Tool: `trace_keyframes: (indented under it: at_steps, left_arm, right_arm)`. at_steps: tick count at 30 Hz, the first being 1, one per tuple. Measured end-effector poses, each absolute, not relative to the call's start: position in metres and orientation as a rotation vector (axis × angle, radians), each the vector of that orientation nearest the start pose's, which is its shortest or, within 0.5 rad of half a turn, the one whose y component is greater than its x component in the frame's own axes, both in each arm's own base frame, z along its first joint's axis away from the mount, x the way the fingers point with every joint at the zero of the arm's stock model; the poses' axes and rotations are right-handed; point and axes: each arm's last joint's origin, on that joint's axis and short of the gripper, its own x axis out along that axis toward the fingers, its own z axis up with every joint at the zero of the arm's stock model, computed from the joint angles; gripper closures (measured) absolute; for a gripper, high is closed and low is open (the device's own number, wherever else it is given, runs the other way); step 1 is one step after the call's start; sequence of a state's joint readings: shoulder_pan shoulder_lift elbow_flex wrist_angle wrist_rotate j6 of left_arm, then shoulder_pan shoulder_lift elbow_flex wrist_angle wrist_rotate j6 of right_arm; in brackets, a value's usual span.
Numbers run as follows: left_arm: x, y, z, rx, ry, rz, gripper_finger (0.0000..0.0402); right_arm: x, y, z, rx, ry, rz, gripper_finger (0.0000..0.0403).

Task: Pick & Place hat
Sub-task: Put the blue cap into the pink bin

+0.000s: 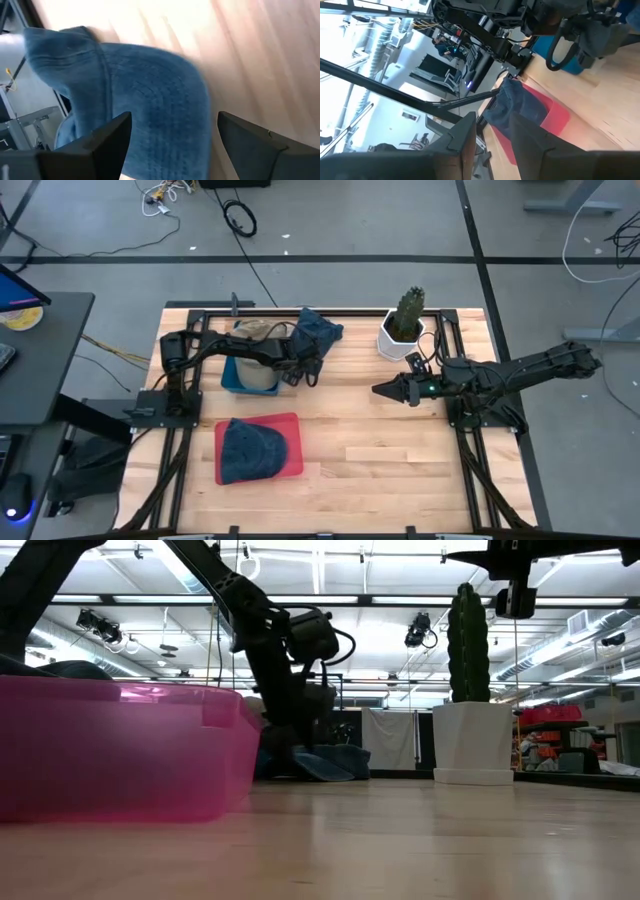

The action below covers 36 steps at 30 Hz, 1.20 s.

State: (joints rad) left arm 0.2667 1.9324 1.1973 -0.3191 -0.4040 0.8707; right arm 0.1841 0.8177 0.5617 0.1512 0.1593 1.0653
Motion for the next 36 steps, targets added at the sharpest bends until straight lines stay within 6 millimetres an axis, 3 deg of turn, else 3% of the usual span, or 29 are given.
trace_keyframes:
  at_steps: [4, 8, 18, 25, 36]
  left_arm:
    - [0.368, 0.113, 0.15, 0.834, 1.235, 0.121, 0.0126]
    - [0.368, 0.112, 0.15, 0.835, 1.235, 0.119, 0.0175]
    - [0.37, 0.109, 0.153, 0.898, 1.245, 0.146, 0.0377]
    - [0.369, 0.094, 0.173, 1.004, 1.216, 0.118, 0.0383]
    - [0.345, 0.075, 0.258, 1.001, 0.989, 0.27, 0.0393]
  right_arm:
    - [0.185, 0.03, 0.283, 1.048, 0.1, -0.029, 0.0285]
    - [0.185, 0.03, 0.283, 1.049, 0.095, -0.027, 0.0285]
    - [0.185, 0.03, 0.285, 1.055, 0.081, -0.017, 0.0285]
    - [0.185, 0.03, 0.285, 1.059, 0.087, -0.007, 0.0285]
    - [0.185, 0.03, 0.286, 1.036, 0.078, 0.007, 0.0285]
